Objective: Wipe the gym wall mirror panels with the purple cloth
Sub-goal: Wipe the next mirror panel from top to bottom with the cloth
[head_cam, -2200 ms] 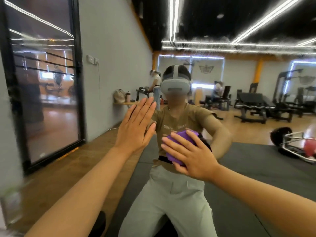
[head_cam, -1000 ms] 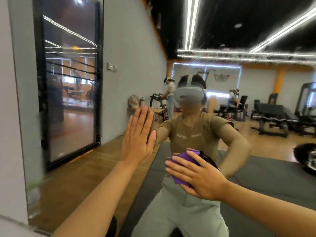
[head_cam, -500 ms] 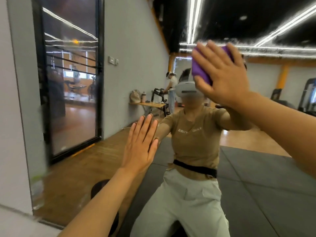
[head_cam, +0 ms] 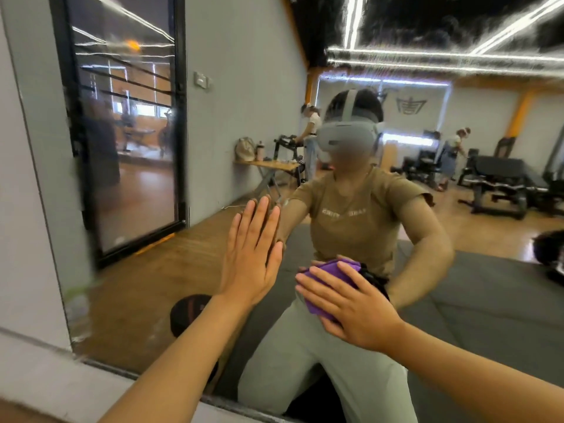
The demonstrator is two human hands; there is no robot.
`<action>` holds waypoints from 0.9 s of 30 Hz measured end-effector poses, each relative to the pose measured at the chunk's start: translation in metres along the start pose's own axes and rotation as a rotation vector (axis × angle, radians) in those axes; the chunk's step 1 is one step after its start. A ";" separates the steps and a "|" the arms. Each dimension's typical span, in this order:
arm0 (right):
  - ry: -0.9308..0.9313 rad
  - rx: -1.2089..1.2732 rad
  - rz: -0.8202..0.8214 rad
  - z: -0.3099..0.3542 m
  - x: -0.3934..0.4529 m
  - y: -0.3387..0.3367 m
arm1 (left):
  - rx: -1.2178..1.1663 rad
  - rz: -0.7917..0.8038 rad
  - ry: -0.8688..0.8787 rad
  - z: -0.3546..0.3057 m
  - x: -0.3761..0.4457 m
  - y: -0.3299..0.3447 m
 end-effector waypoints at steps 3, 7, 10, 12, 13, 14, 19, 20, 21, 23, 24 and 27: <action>-0.019 0.015 0.018 0.005 -0.007 0.002 | 0.006 0.040 -0.013 -0.008 -0.014 0.007; -0.162 0.068 -0.013 -0.030 0.000 -0.008 | -0.004 0.050 -0.041 -0.011 -0.017 0.009; -0.066 0.102 -0.119 -0.097 0.021 -0.035 | -0.022 0.050 -0.055 -0.011 -0.018 0.009; 0.119 0.083 -0.192 -0.154 0.039 -0.058 | -0.028 0.036 -0.081 -0.014 -0.018 0.009; 0.224 0.068 -0.233 -0.179 0.046 -0.068 | -0.032 0.027 -0.100 -0.017 -0.018 0.010; 0.329 0.059 -0.279 -0.199 0.051 -0.077 | -0.039 0.018 -0.120 -0.020 -0.018 0.011; 0.659 0.065 -0.364 -0.184 0.052 -0.073 | -0.060 -0.002 -0.202 -0.032 -0.019 0.013; 0.665 0.076 -0.360 -0.164 0.048 -0.067 | -0.057 -0.002 -0.213 -0.034 -0.019 0.013; 0.637 0.090 -0.348 -0.143 0.043 -0.059 | -0.059 0.001 -0.223 -0.035 -0.020 0.014; 0.482 0.117 -0.300 -0.092 0.027 -0.040 | -0.077 0.013 -0.248 -0.039 -0.021 0.014; 0.379 0.126 -0.262 -0.065 0.015 -0.029 | -0.089 0.022 -0.261 -0.040 -0.022 0.013; 0.146 0.087 -0.129 0.004 -0.029 0.003 | -0.097 0.056 -0.282 -0.044 -0.025 0.014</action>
Point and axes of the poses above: each hand's wrist, its own x-axis towards the middle knuckle, its own y-axis out of the palm, z = x × y, the point moved 3 cm from there along x, towards the middle knuckle, and after that the axes turned 3 degrees about z, right-handed, at the moved point
